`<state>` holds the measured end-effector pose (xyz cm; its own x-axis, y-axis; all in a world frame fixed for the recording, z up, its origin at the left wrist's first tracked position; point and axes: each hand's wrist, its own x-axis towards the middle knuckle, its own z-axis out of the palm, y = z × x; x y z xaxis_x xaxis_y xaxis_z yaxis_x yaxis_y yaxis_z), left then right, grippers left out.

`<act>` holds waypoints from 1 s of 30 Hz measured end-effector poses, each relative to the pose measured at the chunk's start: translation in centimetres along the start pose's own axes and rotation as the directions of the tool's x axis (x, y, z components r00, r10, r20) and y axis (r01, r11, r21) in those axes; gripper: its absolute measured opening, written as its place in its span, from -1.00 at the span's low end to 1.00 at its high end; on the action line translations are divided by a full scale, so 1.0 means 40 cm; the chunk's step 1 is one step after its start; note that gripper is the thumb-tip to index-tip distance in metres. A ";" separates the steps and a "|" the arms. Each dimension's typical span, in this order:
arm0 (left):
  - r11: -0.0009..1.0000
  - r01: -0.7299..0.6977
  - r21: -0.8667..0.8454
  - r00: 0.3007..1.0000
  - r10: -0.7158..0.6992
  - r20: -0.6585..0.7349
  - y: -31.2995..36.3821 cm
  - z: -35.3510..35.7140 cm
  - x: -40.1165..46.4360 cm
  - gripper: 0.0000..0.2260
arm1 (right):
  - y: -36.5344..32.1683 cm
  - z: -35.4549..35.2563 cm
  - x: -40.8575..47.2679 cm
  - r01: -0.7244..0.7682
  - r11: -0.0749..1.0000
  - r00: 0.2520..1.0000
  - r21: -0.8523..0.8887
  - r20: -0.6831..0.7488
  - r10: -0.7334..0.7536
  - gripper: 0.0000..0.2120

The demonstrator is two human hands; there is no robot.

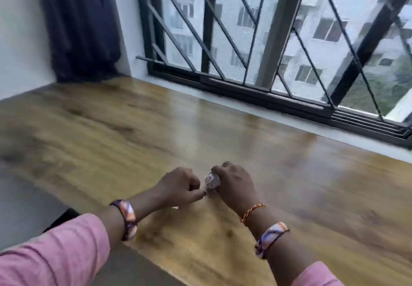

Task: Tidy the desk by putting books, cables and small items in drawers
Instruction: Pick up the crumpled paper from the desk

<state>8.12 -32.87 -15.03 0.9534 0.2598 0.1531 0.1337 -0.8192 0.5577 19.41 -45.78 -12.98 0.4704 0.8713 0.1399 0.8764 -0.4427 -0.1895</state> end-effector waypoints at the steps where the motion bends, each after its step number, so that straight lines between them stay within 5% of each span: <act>1: 0.999 0.034 -0.019 0.999 -0.035 -0.005 -0.029 -0.038 -0.047 -0.63 | -0.062 0.013 0.004 0.036 0.999 0.999 0.006 0.005 -0.036 -0.73; 5: 0.911 0.255 -0.325 0.951 -0.298 -0.088 -0.147 -0.176 -0.248 -0.58 | -0.310 0.070 0.018 0.202 0.979 0.979 0.010 0.021 -0.202 -0.71; 8: 0.645 0.283 -0.710 0.862 -0.495 -0.106 -0.211 -0.278 -0.430 -0.60 | -0.492 0.103 0.033 0.293 0.956 0.955 0.020 0.046 -0.294 -0.72; 10: 0.355 0.133 -0.925 0.710 -0.685 -0.161 -0.264 -0.345 -0.569 -0.61 | -0.630 0.121 0.037 0.349 0.936 0.936 0.043 0.036 -0.350 -0.77; 12: 0.090 -0.075 -0.993 0.483 -0.868 -0.116 -0.324 -0.399 -0.691 -0.61 | -0.748 0.138 0.031 0.380 0.907 0.920 0.183 0.027 -0.391 -0.81; 14: -0.043 -0.275 -0.960 0.282 -0.959 -0.038 -0.384 -0.449 -0.834 -0.63 | -0.869 0.176 0.023 0.425 0.867 0.893 0.259 0.038 -0.449 -0.76; 18: -0.096 -0.405 -0.909 0.080 -0.994 0.069 -0.459 -0.498 -1.090 -0.76 | -1.085 0.228 -0.006 0.441 0.832 0.838 0.337 0.178 -0.516 -0.50; 23: -0.066 -0.583 -0.810 -0.151 -0.971 0.187 -0.555 -0.499 -1.286 -0.71 | -1.295 0.314 -0.016 0.421 0.789 0.767 0.447 0.288 -0.573 -0.46; 26: -0.027 -0.551 -0.834 -0.290 -0.931 0.222 -0.623 -0.505 -1.350 -0.69 | -1.418 0.410 0.001 0.369 0.775 0.738 0.514 0.345 -0.580 -0.47; 30: -0.039 -0.475 -0.879 -0.313 -0.926 0.210 -0.720 -0.525 -1.390 -0.74 | -1.582 0.555 0.057 0.331 0.741 0.681 0.584 0.396 -0.616 -0.44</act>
<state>-54.42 -13.00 -22.48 -0.3652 0.5704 -0.7358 -0.6958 0.3579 0.6228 -37.27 -11.08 -22.26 -0.2598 0.9501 -0.1727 0.7450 0.0834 -0.6618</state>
